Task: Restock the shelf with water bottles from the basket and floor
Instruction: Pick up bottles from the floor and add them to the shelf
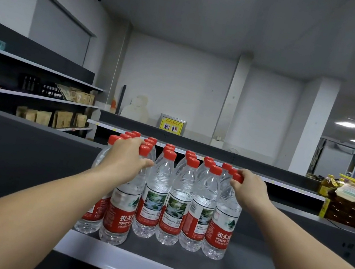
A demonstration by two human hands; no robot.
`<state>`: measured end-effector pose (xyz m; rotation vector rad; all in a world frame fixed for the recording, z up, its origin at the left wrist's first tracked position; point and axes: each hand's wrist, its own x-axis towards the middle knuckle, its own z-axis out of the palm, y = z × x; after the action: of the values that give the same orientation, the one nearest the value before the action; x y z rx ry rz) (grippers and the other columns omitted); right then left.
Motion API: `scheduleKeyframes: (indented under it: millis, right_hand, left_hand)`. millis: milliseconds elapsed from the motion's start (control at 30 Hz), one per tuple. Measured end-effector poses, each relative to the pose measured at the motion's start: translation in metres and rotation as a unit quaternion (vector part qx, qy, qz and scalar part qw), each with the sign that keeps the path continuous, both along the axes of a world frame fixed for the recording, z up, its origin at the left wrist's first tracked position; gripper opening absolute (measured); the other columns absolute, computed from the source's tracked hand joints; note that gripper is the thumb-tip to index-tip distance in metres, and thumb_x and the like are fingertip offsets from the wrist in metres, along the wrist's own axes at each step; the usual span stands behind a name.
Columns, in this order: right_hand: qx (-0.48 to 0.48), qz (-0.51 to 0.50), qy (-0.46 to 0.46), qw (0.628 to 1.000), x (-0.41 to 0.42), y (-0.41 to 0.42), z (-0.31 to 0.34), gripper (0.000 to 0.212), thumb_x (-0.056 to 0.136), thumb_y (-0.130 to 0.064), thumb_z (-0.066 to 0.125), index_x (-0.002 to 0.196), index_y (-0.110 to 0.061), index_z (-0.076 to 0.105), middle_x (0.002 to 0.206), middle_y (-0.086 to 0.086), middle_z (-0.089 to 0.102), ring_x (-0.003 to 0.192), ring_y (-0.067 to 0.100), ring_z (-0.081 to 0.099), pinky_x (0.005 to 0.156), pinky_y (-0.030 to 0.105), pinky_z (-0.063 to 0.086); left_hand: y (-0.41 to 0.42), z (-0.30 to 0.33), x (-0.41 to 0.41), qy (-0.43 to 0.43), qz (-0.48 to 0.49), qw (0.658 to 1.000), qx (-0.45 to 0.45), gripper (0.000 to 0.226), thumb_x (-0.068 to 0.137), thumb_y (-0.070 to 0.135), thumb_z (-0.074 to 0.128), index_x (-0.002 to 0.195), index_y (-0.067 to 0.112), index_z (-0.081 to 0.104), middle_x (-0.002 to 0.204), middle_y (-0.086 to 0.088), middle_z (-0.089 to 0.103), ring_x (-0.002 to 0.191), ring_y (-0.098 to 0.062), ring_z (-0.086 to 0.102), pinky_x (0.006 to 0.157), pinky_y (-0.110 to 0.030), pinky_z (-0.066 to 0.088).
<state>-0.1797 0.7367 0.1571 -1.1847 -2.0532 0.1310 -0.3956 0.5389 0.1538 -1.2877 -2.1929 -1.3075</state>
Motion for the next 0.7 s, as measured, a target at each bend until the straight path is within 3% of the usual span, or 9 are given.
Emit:
scheduleKeyframes:
  millis: [133,367,533,700]
  right_hand:
    - [-0.007,-0.002,-0.011,1.000,0.006,-0.006,0.002,0.035,0.095,-0.024,0.059,0.127,-0.011,0.056,0.117,0.011,0.066,0.105,0.028,0.060,0.085,0.035,0.045]
    - [-0.026,-0.003,-0.026,0.999,0.022,-0.019,0.002,0.031,0.094,-0.028,0.059,0.118,-0.009,0.057,0.112,0.013,0.063,0.094,0.027,0.060,0.078,0.035,0.049]
    - [-0.026,0.010,-0.035,0.999,0.041,-0.043,-0.003,0.044,0.093,-0.033,0.057,0.130,-0.009,0.051,0.131,0.014,0.056,0.113,0.030,0.057,0.091,0.039,0.047]
    - [-0.023,0.033,-0.041,0.998,0.071,-0.078,-0.012,0.049,0.091,-0.034,0.058,0.134,-0.011,0.050,0.135,0.014,0.055,0.116,0.031,0.056,0.092,0.039,0.046]
  left_hand:
    - [-0.004,0.000,0.001,0.020,0.007,1.000,-0.003,0.060,0.078,0.033,0.076,0.128,0.008,0.055,0.121,-0.011,0.063,0.109,-0.025,0.057,0.088,-0.033,0.044]
    - [-0.011,-0.003,0.007,0.017,0.002,1.000,0.002,0.070,0.075,0.038,0.078,0.133,0.012,0.049,0.124,-0.008,0.062,0.112,-0.024,0.058,0.089,-0.035,0.045]
    - [-0.022,-0.001,0.024,0.050,0.019,0.998,-0.043,0.084,0.074,0.050,0.074,0.142,0.015,0.039,0.142,-0.007,0.048,0.130,-0.027,0.042,0.105,-0.044,0.039]
    - [-0.041,-0.004,0.064,0.085,0.033,0.995,-0.044,0.079,0.075,0.056,0.069,0.140,0.019,0.042,0.146,-0.005,0.041,0.135,-0.029,0.032,0.110,-0.048,0.032]
